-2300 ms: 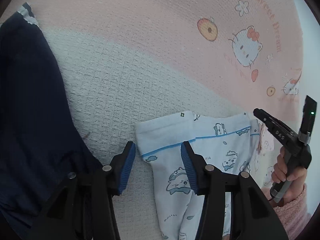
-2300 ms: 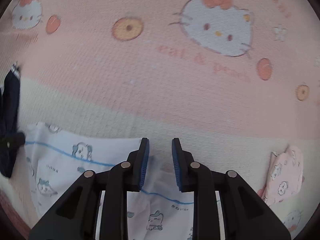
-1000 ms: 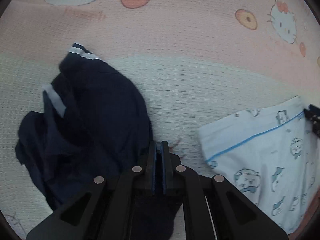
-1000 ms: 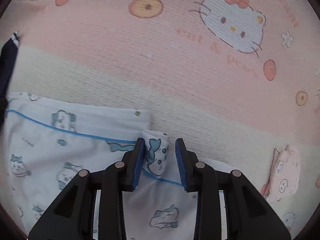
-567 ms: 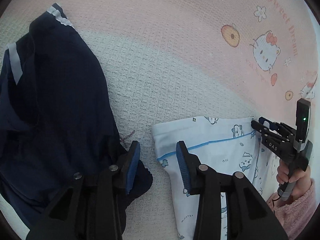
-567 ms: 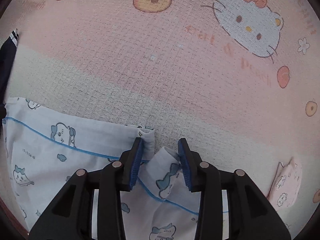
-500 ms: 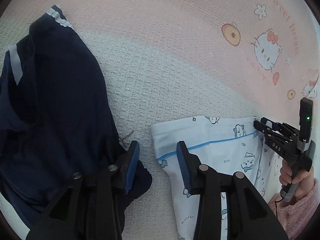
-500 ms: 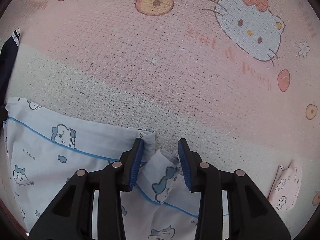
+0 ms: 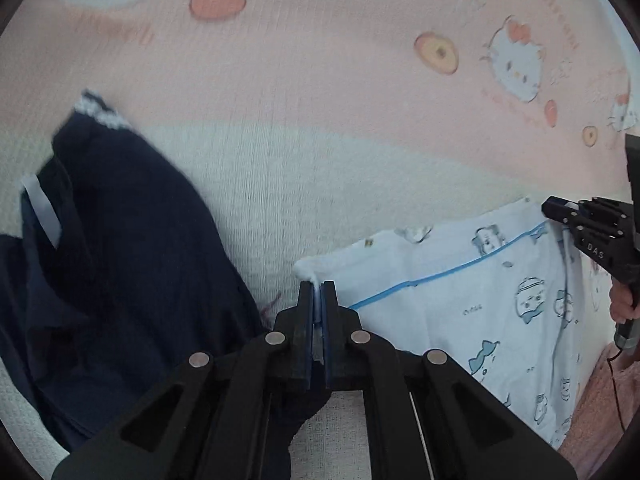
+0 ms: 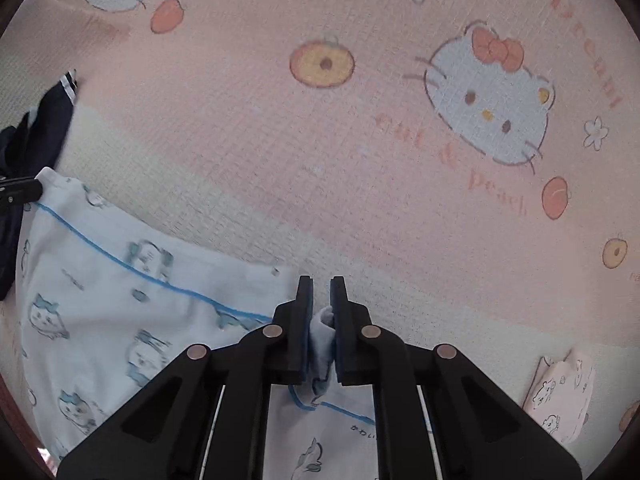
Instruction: Fold clothes
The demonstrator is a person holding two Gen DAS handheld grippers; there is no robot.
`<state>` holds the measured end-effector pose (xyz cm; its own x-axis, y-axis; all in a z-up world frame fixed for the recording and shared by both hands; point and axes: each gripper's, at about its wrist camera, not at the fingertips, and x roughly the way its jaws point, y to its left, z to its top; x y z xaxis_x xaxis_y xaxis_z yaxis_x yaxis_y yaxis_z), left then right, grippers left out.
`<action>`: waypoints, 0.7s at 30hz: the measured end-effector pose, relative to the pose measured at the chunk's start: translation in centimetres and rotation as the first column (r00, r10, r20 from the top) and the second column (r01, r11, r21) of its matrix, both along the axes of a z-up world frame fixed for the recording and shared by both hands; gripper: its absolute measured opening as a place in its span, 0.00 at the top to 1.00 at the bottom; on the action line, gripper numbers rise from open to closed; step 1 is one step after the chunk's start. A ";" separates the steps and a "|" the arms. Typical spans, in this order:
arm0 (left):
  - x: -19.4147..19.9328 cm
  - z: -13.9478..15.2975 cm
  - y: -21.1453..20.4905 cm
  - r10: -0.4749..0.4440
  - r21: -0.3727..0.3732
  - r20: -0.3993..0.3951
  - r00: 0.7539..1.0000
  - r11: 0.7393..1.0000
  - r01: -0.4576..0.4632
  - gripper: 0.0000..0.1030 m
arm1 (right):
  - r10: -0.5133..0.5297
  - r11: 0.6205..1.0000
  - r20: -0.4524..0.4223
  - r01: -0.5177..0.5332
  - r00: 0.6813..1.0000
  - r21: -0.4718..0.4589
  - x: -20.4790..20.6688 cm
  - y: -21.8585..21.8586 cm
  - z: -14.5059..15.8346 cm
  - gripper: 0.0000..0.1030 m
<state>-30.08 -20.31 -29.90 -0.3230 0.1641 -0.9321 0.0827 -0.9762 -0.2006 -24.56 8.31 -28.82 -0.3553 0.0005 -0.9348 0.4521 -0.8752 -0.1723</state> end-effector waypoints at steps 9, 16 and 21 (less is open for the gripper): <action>2.9 3.9 1.7 0.113 0.211 -0.050 0.992 0.972 -0.100 0.60 | -0.129 0.884 0.179 0.195 0.975 -0.425 -0.3 3.9 6.6 0.76; 9.0 5.7 10.6 -0.054 0.101 -0.030 0.998 0.993 0.057 0.60 | -0.171 0.932 0.128 0.203 0.977 -0.300 6.7 6.9 8.6 0.76; 13.3 4.2 13.7 0.040 0.087 -0.007 0.999 0.995 -0.039 0.76 | -0.195 0.958 0.188 0.227 0.963 -0.172 14.0 9.5 2.0 0.76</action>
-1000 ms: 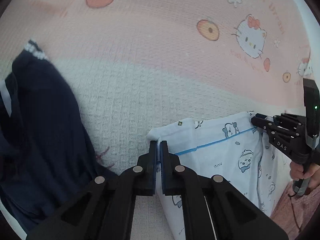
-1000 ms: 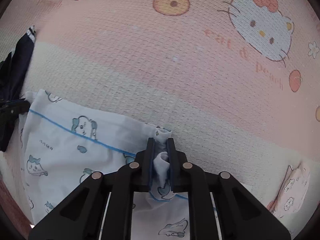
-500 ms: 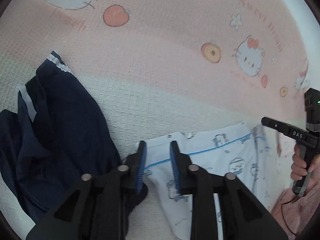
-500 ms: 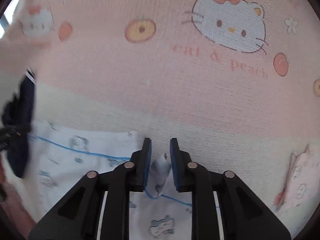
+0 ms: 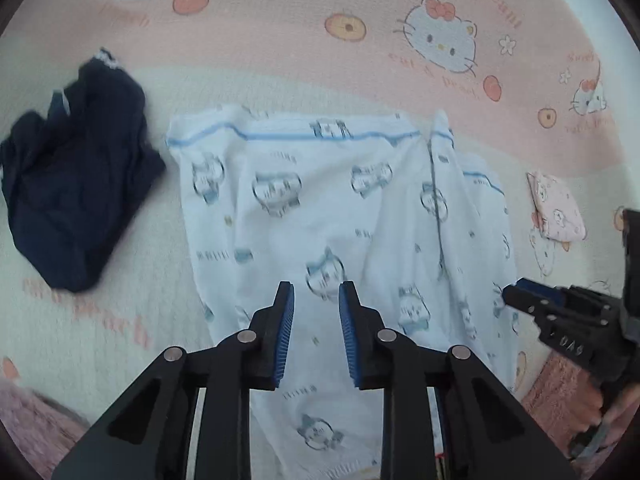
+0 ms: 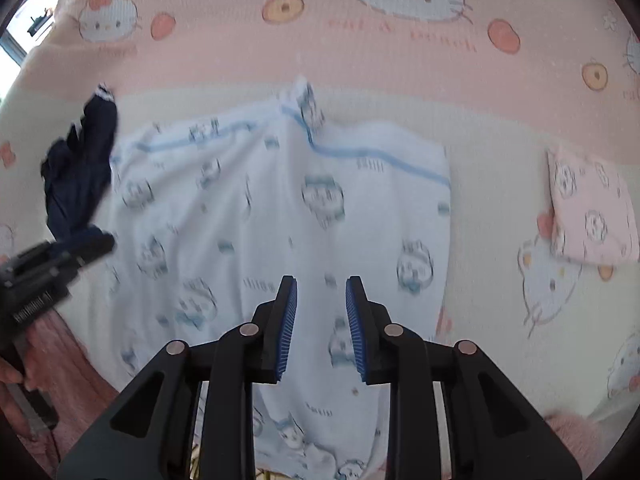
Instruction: Fold clothes
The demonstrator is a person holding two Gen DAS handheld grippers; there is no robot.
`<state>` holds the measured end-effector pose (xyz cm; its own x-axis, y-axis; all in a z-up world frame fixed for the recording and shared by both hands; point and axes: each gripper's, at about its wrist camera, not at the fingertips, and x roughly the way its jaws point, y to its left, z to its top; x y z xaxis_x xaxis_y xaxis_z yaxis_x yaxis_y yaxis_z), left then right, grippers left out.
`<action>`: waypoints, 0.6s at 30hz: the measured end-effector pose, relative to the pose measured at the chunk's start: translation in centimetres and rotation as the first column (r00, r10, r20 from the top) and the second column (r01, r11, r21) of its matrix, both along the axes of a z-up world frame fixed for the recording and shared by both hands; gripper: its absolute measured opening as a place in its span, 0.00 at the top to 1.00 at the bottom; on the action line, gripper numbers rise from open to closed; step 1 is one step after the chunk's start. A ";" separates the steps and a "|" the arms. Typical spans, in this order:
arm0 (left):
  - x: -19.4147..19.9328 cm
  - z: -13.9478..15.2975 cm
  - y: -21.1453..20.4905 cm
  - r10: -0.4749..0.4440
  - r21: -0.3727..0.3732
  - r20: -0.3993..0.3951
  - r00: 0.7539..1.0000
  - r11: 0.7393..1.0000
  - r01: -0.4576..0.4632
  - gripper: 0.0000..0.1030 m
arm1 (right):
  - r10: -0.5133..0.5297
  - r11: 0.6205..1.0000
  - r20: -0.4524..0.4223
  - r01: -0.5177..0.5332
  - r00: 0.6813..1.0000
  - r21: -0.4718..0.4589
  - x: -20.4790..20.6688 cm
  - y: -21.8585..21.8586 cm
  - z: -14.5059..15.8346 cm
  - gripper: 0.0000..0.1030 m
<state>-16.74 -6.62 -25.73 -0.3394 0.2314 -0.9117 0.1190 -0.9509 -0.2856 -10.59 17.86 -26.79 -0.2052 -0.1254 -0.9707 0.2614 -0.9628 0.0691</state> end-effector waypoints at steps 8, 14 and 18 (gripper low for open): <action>4.0 -2.4 4.0 -0.158 0.026 0.101 0.982 0.987 0.156 0.76 | 0.027 0.999 0.064 -0.025 0.998 -0.038 7.7 -0.2 -3.5 0.76; 5.8 -2.2 4.8 -0.197 0.002 0.123 0.973 0.980 0.198 0.76 | 0.026 0.999 0.033 -0.025 0.999 -0.024 9.5 0.1 -2.9 0.76; 6.3 -3.1 5.5 -0.211 -0.037 0.167 0.963 0.975 0.220 0.76 | 0.050 0.998 0.055 -0.048 0.997 -0.026 10.5 0.1 -3.4 0.75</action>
